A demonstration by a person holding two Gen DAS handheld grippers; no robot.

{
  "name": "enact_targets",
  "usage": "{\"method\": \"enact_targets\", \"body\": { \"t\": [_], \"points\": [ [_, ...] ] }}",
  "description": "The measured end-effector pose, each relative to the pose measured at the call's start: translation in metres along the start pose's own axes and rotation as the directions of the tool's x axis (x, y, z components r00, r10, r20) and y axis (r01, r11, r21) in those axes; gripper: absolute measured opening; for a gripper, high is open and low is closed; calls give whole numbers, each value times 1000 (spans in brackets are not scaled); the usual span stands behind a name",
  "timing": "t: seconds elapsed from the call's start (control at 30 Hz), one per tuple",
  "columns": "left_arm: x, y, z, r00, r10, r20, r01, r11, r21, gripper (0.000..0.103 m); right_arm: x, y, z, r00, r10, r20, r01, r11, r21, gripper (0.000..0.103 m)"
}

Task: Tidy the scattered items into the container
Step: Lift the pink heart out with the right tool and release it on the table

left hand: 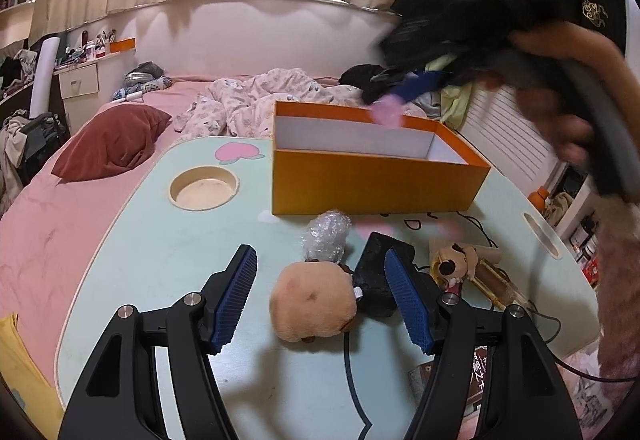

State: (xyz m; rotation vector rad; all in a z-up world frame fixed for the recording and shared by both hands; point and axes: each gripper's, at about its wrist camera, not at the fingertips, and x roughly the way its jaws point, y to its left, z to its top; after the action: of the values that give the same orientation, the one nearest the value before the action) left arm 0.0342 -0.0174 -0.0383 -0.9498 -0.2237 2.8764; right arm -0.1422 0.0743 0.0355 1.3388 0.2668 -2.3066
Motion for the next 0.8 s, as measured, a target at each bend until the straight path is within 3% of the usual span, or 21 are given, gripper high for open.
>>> {"method": "enact_targets", "body": {
  "t": [0.13,0.23,0.3,0.43,0.5,0.6,0.73,0.8],
  "points": [
    [-5,13,1,999,-33,-17,32,998,-46,67,-37,-13,-48,989,148,-12,-147,989,28,34],
    [-8,20,0,998,-45,-34,42,997,-66,67,-41,-17,-93,949,300,-92,-298,954,35,34],
    [-10,22,-1,998,-41,-44,38,998,-56,67,-40,-17,-122,931,351,-104,-349,936,32,34],
    [-17,20,-6,996,-58,-72,56,998,-34,67,-21,-15,-162,928,349,-127,-343,937,68,35],
    [-18,17,-10,991,-92,-95,90,996,-24,67,-14,-15,-172,941,315,-122,-306,948,88,34],
    [-16,14,-16,979,-139,-150,138,990,-20,67,-9,-11,-170,961,259,-91,-254,965,71,35],
    [-18,12,-22,970,-158,-187,156,987,-25,67,-9,-11,-167,972,233,-18,-231,970,74,35],
    [-19,9,-25,958,-178,-224,178,984,-22,67,-11,-13,-170,979,204,14,-204,976,80,41]
  ]
}}
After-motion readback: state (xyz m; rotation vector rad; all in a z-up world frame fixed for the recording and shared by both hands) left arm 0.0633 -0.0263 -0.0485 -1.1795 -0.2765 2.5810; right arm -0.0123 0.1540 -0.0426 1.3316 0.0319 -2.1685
